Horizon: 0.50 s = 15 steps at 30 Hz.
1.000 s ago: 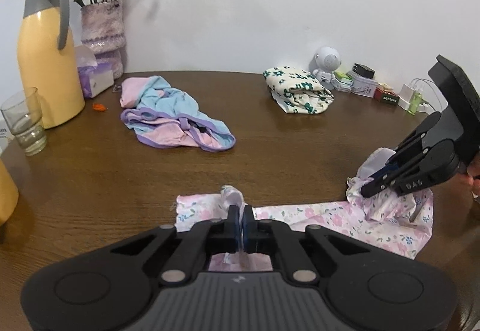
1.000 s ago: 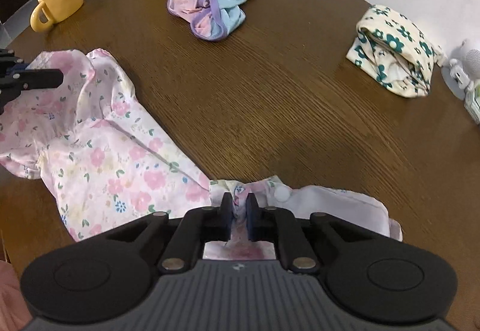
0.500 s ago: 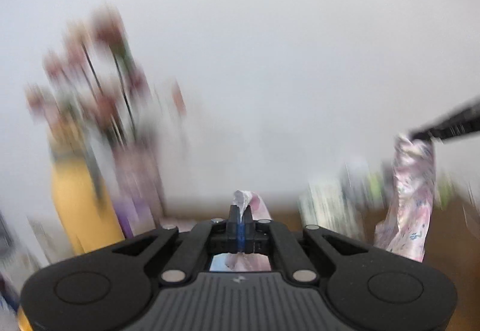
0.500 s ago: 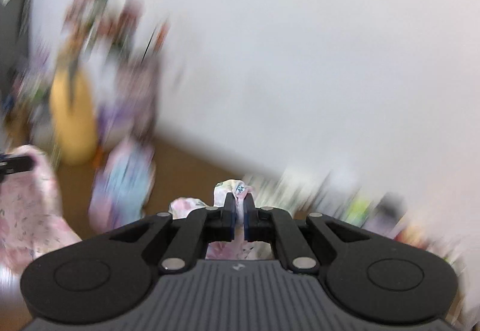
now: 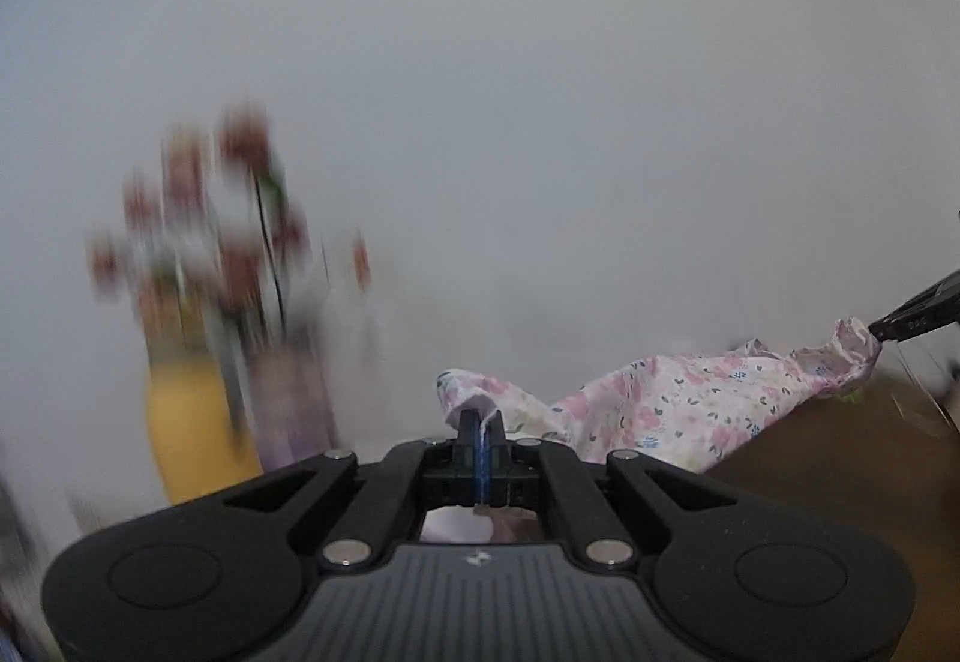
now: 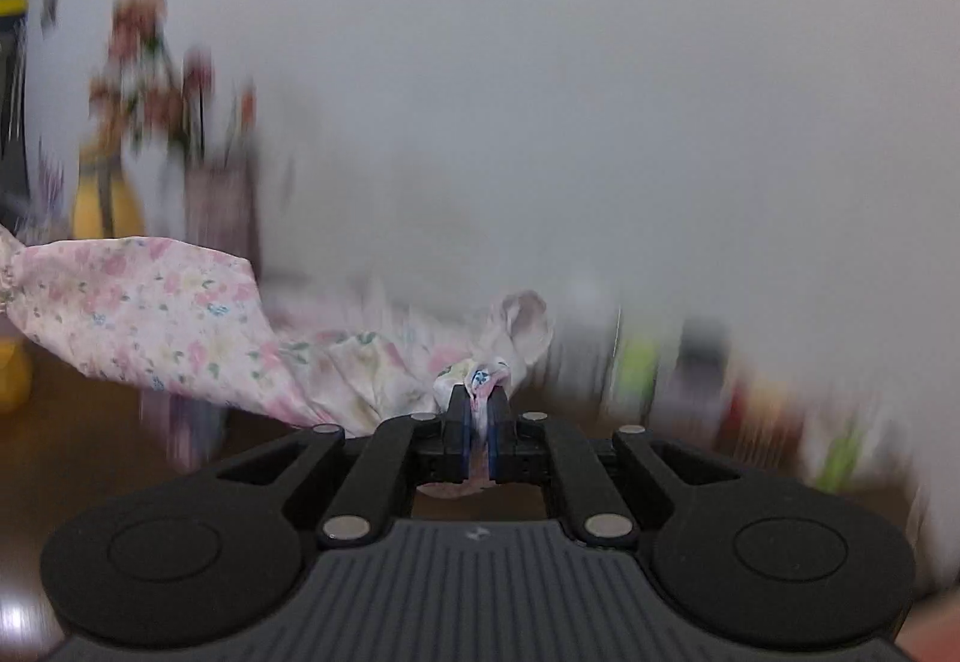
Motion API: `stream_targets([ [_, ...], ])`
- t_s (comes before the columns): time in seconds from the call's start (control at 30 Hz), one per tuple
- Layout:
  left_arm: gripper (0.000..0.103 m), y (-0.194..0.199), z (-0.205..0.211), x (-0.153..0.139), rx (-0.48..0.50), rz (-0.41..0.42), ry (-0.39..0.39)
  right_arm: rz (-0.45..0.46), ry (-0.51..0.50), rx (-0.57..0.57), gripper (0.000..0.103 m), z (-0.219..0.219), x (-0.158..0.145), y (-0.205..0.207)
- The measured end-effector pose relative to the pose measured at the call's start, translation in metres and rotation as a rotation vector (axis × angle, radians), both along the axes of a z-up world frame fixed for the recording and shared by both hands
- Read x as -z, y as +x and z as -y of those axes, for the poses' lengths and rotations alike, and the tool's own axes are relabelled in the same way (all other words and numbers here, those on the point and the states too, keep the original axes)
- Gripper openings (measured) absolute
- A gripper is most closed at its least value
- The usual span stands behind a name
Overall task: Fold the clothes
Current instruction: 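Lift the dress with both grippers and shake it out over the table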
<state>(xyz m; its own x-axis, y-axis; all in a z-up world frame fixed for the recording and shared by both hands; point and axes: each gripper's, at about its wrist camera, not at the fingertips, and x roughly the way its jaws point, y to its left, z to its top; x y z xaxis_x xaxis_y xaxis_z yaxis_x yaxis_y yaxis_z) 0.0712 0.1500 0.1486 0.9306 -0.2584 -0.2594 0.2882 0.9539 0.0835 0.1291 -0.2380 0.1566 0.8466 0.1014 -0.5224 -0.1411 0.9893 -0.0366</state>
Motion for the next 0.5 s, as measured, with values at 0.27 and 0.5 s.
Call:
stream_targets([
  [0.27,0.000,-0.042,-0.011,0.132,-0.013,-0.336,-0.103,-0.269,0.131,0.057,0.007,0.039,0.146,-0.057],
  [0.5,0.057,-0.068,-0.018,0.109,0.001,-0.347,-0.139,-0.232,0.216,0.042,0.075,0.051,0.123,-0.102],
])
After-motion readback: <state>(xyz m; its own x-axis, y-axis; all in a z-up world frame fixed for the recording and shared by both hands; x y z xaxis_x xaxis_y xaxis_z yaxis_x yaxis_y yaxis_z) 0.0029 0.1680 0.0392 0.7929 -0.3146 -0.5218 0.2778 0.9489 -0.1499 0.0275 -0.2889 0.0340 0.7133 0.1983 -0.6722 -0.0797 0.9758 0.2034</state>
